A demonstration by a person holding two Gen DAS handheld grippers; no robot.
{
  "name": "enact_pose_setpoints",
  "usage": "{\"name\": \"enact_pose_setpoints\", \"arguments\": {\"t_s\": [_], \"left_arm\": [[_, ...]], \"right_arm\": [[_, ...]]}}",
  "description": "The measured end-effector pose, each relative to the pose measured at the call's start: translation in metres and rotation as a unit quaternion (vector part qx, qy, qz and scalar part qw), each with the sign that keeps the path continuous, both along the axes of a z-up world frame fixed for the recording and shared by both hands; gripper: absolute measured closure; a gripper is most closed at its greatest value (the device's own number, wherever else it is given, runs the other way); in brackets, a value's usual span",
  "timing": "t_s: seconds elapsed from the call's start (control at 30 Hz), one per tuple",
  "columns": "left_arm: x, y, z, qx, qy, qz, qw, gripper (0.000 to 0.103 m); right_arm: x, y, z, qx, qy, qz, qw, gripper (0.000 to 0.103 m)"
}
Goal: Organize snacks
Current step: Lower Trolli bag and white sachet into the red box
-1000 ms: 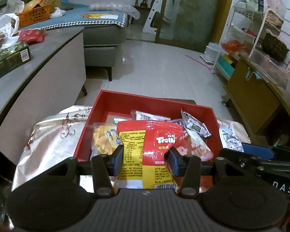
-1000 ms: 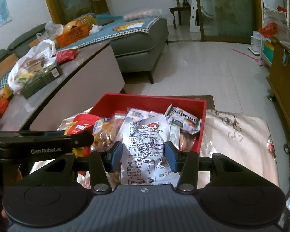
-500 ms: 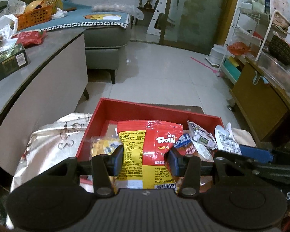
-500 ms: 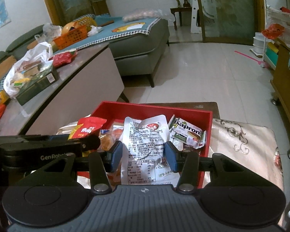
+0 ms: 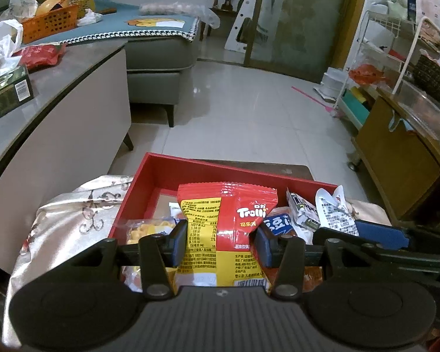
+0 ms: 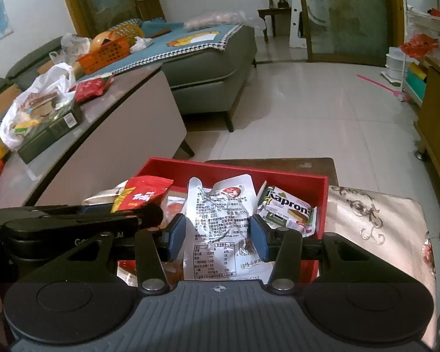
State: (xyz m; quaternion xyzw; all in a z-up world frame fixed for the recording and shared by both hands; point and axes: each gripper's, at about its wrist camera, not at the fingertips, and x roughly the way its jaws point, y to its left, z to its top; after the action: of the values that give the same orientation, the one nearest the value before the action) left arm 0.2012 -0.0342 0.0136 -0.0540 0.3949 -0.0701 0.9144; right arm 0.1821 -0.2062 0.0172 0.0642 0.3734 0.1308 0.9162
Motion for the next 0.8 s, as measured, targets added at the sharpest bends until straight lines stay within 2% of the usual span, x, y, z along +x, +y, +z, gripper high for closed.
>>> {"name": "enact_pose_setpoints", "arguments": {"t_s": [0.8], "left_arm": [[0.014,-0.01,-0.015,0.012,0.018,0.004,0.9998,0.062]], "right_arm": [[0.018,-0.002,-0.014,-0.01,0.026,-0.01,1.0,0.047]]}}
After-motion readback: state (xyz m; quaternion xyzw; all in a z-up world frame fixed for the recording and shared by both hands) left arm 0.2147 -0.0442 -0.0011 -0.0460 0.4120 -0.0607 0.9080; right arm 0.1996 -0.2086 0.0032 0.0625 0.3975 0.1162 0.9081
